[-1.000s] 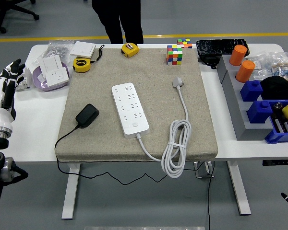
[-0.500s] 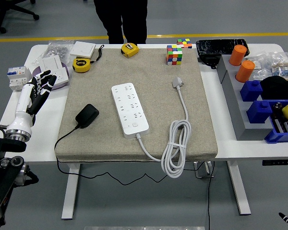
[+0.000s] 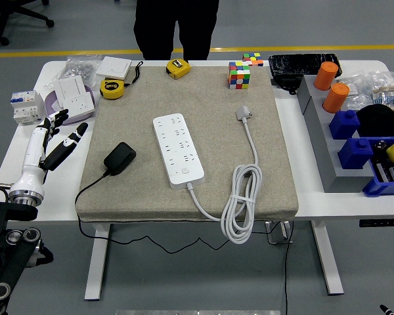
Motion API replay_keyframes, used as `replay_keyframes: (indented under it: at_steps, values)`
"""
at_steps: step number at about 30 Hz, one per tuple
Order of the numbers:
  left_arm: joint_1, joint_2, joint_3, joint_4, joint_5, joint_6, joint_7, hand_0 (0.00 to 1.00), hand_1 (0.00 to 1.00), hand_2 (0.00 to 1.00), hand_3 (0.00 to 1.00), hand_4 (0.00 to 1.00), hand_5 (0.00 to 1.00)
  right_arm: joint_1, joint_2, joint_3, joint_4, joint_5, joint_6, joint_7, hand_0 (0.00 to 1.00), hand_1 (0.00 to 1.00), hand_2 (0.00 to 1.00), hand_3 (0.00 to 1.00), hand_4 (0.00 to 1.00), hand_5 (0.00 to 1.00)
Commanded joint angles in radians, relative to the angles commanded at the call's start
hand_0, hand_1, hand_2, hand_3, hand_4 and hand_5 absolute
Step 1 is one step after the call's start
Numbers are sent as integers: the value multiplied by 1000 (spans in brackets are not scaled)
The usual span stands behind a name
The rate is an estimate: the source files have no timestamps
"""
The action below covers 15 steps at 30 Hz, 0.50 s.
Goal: Pick up the plug,place it near the board,insert it into the board,press the button
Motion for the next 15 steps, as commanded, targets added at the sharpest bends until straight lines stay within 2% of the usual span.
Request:
replay_keyframes:
  at_steps: [3,4,7,9,10,15]
  values:
    - [-1,-2,-19,-1,53,-5,15,998,998,987,979,998,805,-2,11,55,0,-124,28,-23,998,998,998,998,998,998]
    - [-2,-4,-24,-2,61,-7,17,998,998,998,998,998,841,-2,13,60,0,-167,38,-31,998,998,998,998,998,998]
    - [-5,-10,-35,2,41,-7,3,998,998,998,998,998,841,-1,21,80,0,-230,69,-63,998,998,998,998,998,998]
    - [-8,-14,-41,6,0,-8,-12,998,998,998,998,998,841,-1,25,88,0,-229,69,-75,998,998,998,998,998,998]
    - [-12,-18,-46,10,-21,-11,-18,998,998,998,998,998,952,-1,26,97,0,-228,62,-80,955,917,891,972,998,998]
    - [-20,-21,-50,17,-54,-10,-25,998,998,998,998,998,952,-1,28,151,0,-240,32,-92,955,917,891,972,998,998]
